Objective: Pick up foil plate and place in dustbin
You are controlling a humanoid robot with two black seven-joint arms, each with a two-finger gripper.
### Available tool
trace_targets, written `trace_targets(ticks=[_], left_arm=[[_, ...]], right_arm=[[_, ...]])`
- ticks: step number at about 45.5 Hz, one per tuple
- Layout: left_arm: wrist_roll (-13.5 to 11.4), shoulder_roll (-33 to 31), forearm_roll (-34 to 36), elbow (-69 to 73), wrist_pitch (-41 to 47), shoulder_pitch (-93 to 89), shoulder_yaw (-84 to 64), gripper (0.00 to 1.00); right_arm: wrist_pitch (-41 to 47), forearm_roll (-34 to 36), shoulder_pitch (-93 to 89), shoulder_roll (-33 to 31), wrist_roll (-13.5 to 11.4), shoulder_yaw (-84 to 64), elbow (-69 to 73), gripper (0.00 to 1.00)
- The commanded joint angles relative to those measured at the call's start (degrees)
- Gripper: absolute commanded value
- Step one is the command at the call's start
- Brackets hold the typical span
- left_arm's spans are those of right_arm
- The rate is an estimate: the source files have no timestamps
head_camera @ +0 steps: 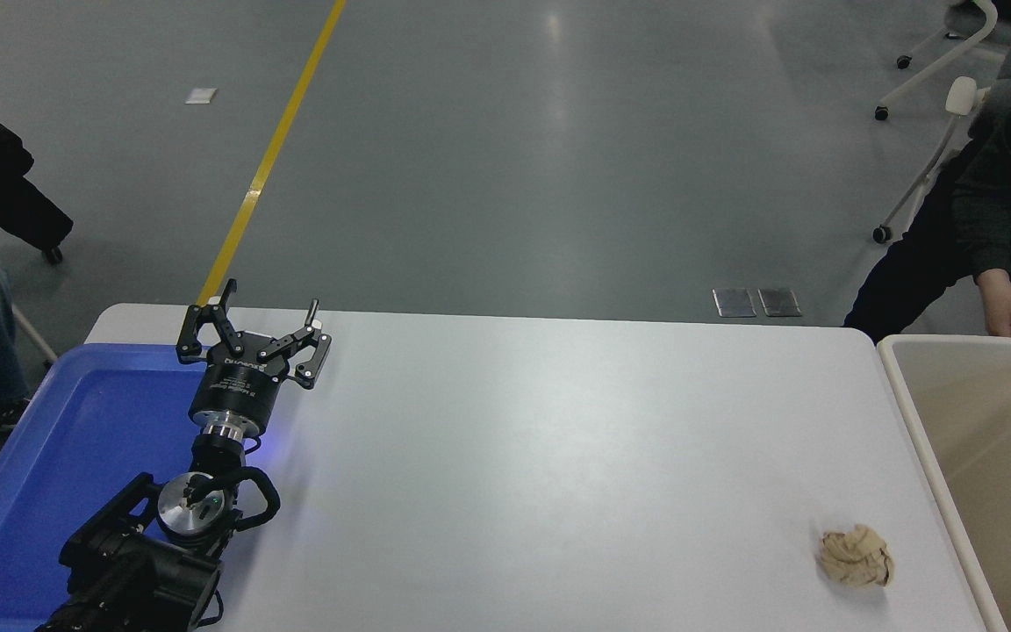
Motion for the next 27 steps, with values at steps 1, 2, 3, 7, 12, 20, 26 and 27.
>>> trace_targets(ticks=[1, 2, 3, 7, 12, 20, 26, 27], left_arm=[[0.0, 0.0, 0.0, 0.0, 0.0, 0.0, 0.0, 0.99], [0.0, 0.0, 0.0, 0.0, 0.0, 0.0, 0.0, 0.99], [0.0, 0.0, 0.0, 0.0, 0.0, 0.0, 0.0, 0.99], [0.0, 0.0, 0.0, 0.0, 0.0, 0.0, 0.0, 0.99], [0.0, 0.0, 0.0, 0.0, 0.0, 0.0, 0.0, 0.99], [0.0, 0.0, 0.0, 0.0, 0.0, 0.0, 0.0, 0.99], [0.0, 0.0, 0.0, 0.0, 0.0, 0.0, 0.0, 0.99], [0.0, 0.0, 0.0, 0.0, 0.0, 0.0, 0.0, 0.99]], right_arm=[[-4.6, 13.6, -24.5, 3.6, 0.8, 12.0, -8.0, 0.00], [-4.8, 13.7, -27.3, 4.7, 0.8, 14.4, -9.1, 0.00], [-4.9, 13.7, -29.9, 6.0, 0.8, 16.8, -10.4, 0.00], [-5.1, 13.4, -41.0, 11.2, 0.7, 26.3, -18.4, 0.00], [-4.2, 12.4, -50.6, 20.4, 0.3, 35.2, -31.9, 0.00], [-5.1, 11.9, -54.8, 32.5, 0.2, 38.5, -45.3, 0.00], [-7.6, 12.3, -57.4, 34.7, 0.2, 40.7, -45.4, 0.00], [-8.1, 12.2, -57.9, 35.2, 0.2, 41.3, -45.3, 0.00]])
